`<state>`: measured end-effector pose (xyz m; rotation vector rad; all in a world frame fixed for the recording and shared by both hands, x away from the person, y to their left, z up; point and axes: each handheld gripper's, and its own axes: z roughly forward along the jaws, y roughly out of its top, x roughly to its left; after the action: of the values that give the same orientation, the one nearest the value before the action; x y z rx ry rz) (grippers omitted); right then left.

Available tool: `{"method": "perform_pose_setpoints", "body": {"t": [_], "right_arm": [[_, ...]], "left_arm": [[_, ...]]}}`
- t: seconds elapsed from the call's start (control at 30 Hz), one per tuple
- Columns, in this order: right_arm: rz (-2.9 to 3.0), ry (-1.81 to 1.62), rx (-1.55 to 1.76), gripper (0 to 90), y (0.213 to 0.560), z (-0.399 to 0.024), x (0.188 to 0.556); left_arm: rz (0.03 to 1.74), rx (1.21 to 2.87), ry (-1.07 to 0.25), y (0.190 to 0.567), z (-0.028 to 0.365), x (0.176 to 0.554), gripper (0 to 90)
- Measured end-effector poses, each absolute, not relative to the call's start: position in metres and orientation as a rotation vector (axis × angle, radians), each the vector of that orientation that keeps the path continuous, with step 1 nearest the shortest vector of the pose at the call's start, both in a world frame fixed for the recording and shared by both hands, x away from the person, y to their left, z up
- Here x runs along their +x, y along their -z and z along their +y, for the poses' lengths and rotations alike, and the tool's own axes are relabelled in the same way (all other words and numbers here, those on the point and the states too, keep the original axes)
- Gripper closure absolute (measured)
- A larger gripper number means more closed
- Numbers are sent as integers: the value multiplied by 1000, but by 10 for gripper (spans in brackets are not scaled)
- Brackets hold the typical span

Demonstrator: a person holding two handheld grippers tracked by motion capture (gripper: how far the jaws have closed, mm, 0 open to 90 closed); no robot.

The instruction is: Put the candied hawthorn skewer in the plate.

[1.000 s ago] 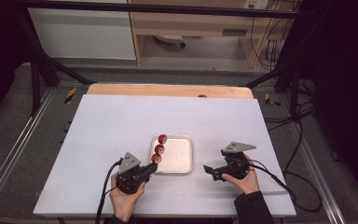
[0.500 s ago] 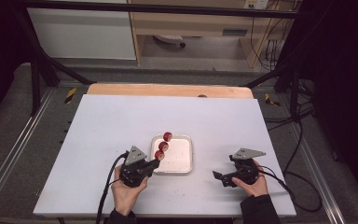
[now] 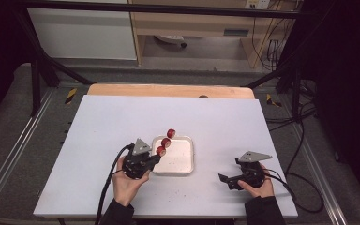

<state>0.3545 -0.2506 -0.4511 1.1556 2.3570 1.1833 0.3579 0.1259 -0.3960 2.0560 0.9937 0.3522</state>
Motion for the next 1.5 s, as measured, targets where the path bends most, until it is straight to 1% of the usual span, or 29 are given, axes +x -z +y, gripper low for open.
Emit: {"method": "perform_pose_setpoints", "body": {"t": [0.33,0.9,1.23,1.5], "right_arm": [[2356,-1187,1170,19,452,-254,354],[2358,-1196,1180,19,453,-256,354],[2357,-1191,1181,20,454,-255,353],[2361,-1187,1181,21,455,-255,353]], "left_arm": [[1017,2150,-358,405,120,372,883],[1068,2302,-353,422,95,390,883],[1093,2341,-337,428,92,393,883],[1096,2367,-349,429,89,394,881]]}}
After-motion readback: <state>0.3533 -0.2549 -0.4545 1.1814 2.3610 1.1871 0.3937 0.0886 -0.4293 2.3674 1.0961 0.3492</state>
